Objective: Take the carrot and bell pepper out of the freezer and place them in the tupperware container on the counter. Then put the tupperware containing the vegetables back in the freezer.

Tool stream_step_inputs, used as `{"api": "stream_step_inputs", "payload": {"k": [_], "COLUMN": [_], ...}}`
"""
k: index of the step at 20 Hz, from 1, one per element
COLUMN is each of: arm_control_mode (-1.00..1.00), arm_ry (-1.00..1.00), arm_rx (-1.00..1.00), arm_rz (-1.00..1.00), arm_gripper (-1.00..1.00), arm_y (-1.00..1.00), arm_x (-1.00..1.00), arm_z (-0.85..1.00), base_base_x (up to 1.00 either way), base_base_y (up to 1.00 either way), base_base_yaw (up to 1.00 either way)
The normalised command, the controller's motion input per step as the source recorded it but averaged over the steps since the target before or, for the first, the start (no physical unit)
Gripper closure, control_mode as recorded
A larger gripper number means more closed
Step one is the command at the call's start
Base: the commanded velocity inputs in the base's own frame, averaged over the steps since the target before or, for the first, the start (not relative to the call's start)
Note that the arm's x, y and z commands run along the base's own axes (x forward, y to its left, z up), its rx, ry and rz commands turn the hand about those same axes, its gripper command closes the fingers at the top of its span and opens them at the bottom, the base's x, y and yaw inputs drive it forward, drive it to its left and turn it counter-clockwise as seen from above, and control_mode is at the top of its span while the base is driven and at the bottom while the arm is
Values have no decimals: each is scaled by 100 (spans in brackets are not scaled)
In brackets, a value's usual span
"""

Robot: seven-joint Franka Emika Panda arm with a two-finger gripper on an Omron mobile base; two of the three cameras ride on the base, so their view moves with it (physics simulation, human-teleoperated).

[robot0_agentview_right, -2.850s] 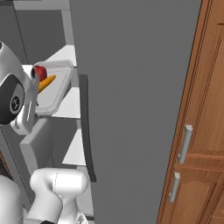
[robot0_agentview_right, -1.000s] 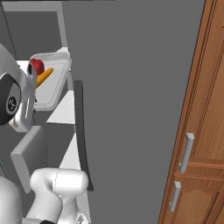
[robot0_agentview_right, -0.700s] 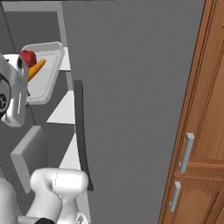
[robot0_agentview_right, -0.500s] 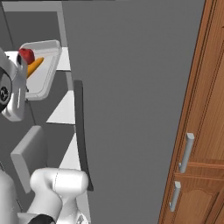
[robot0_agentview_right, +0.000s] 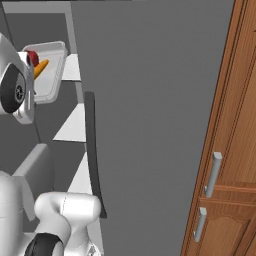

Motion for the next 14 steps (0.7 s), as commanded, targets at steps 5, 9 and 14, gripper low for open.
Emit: {"api": "stream_step_inputs", "payload": {"k": [5,9,14], "arm_control_mode": [-100,-100,-100], "arm_ry": [1,2,0], "arm_rx": [0,0,0], "arm_rz": [0,0,0], "arm_gripper": [100,100,100], "arm_y": [18,4,5], "arm_x": [95,95,79], "arm_z": [0,0,-1], "base_base_x": [0,0,0], "base_base_y": [0,0,0], "base_base_yaw": [0,0,0]}}
